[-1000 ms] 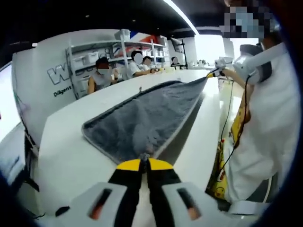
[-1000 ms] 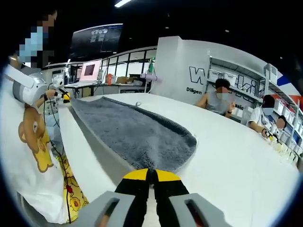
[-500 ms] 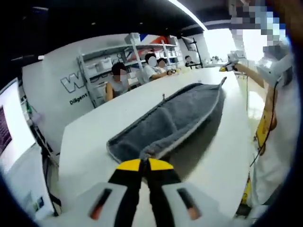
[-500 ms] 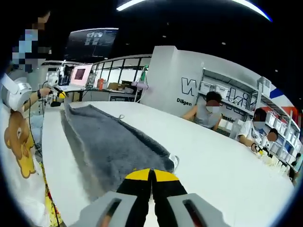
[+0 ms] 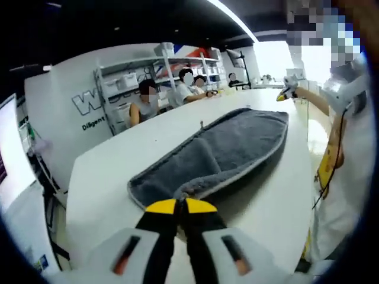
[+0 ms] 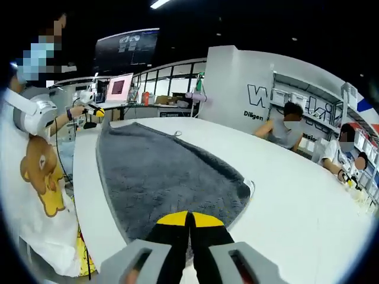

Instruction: Fold the towel on the table until its edges align and the towel forms a compact rectangular stack.

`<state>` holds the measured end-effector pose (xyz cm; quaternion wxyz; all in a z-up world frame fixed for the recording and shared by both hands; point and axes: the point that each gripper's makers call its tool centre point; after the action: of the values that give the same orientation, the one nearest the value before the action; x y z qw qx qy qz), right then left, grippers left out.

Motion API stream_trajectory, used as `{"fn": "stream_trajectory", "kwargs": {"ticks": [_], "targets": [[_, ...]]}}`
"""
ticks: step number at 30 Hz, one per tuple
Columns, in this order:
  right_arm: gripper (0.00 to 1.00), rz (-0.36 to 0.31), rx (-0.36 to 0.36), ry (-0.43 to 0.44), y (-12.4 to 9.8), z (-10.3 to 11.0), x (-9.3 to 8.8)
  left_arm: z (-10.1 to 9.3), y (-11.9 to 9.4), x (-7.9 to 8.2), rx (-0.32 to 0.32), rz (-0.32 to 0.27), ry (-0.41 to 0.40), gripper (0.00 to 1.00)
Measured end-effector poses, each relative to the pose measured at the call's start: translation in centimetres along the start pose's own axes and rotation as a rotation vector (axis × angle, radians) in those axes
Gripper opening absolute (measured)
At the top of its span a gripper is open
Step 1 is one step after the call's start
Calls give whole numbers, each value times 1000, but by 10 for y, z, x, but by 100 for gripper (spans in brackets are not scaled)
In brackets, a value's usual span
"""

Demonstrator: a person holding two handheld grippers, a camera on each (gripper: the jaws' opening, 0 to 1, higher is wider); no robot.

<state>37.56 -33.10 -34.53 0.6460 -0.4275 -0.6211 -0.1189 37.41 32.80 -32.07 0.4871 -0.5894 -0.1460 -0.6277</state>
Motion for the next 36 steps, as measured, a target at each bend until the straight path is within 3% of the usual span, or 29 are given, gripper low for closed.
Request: {"fn": "stream_trajectory", "kwargs": {"ticks": [7, 17, 28, 36], "targets": [[1, 10, 20, 20, -2, 16, -13, -10, -12, -14, -9, 12, -23, 6], [1, 10, 42, 24, 1, 30, -14, -31, -13, -35, -41, 35, -62, 6], [1, 10, 48, 38, -2, 31, -21, -46, -25, -63, -55, 63, -108, 7], [4, 1, 43, 39, -2, 34, -21, -55, -28, -67, -70, 63, -121, 15]]}}
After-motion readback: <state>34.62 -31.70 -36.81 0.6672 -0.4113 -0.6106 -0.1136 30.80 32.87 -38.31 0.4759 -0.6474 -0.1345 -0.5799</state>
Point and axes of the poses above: the point that each gripper's makers call its tool centre point, and the gripper's own axes: y roughly forward along the fingers, z roughly to its left, x roughly out of its top
